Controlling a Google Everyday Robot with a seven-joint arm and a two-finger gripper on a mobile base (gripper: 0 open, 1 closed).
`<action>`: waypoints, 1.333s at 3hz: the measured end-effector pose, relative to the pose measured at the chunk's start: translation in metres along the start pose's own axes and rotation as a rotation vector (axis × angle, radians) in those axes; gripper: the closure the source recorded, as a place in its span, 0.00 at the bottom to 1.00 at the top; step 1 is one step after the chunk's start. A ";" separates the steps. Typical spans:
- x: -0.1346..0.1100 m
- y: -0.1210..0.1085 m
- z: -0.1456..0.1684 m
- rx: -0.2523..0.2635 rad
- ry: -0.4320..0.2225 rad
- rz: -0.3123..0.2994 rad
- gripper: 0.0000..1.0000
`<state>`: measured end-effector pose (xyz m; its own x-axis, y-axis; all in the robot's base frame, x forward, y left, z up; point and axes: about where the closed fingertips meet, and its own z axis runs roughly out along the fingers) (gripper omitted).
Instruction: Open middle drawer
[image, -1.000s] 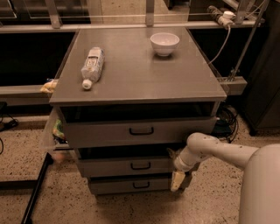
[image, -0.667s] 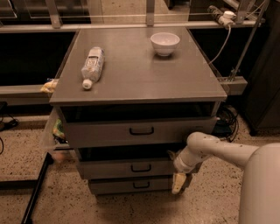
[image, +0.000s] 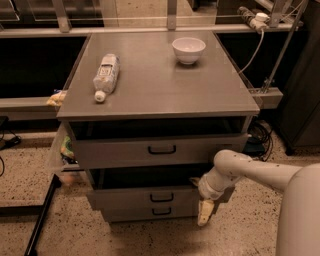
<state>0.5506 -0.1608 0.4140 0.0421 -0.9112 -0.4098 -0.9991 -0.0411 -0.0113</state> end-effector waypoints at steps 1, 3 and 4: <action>0.001 0.011 -0.003 -0.034 0.002 0.012 0.00; 0.006 0.033 -0.014 -0.083 0.000 0.043 0.00; 0.008 0.046 -0.022 -0.106 0.001 0.059 0.00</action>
Offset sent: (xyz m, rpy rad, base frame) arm -0.0311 -0.0153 0.0114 -0.0067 0.0958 -0.0063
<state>0.5055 -0.1789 0.4300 -0.0164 -0.9137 -0.4062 -0.9936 -0.0305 0.1089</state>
